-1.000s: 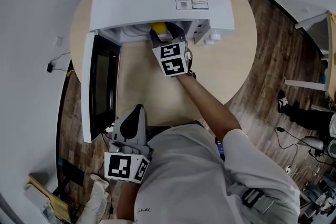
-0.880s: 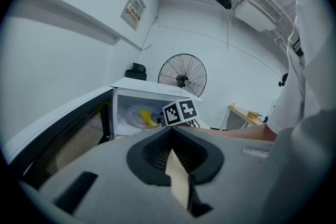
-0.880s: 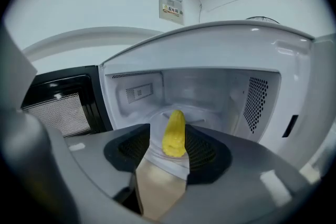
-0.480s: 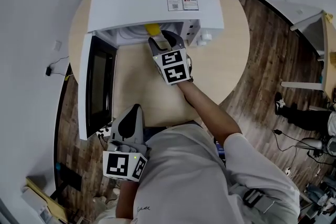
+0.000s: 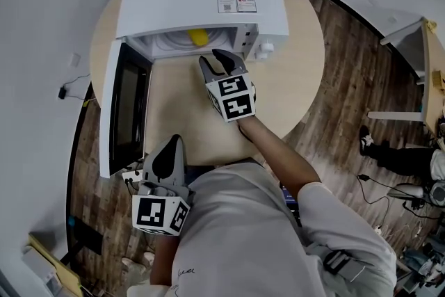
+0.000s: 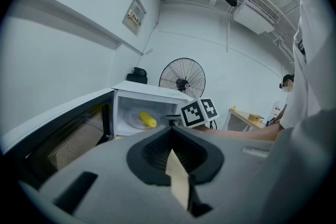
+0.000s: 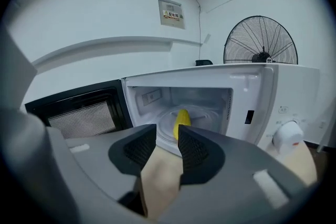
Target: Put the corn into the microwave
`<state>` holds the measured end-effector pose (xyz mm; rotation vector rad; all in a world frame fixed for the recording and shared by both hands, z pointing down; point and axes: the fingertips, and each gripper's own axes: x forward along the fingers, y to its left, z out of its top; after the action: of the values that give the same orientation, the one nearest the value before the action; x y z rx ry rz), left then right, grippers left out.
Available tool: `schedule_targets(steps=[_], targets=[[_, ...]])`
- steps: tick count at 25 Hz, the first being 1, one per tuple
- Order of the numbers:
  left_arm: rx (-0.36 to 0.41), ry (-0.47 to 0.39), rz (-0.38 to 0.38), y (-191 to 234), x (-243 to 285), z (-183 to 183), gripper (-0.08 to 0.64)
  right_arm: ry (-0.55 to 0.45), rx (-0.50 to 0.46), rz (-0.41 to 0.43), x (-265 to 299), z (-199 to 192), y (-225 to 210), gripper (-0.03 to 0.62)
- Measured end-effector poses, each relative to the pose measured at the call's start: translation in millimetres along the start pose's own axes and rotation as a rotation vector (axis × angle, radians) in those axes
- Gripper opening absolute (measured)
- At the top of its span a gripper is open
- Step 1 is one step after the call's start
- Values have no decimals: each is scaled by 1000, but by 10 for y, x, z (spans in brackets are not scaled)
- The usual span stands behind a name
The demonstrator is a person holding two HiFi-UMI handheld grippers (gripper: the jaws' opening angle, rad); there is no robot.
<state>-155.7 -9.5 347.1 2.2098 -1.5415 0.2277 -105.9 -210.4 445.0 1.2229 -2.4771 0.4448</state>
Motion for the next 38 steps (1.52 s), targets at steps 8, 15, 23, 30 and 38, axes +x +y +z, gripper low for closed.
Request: schedule_targets(steps=[8,15,23,30,38], targets=[[0,-16,12,15,-41,-31,-9,21,17,31,-256,-90,49,113],[-15,-44,21,-61,-98,-43,-9,30,26,76,-513,-135,143,89],[-24,-52,25,-134,-146,-116,-9,40,25,102,-826,-209,235,52],[-34,-56,41,-146,-171,-172,-9,28,35,115,-1054,-208,253,26],[-43,-61,93,-21,-194,-196,-9,26,68,118,-1296,-237,216,18]])
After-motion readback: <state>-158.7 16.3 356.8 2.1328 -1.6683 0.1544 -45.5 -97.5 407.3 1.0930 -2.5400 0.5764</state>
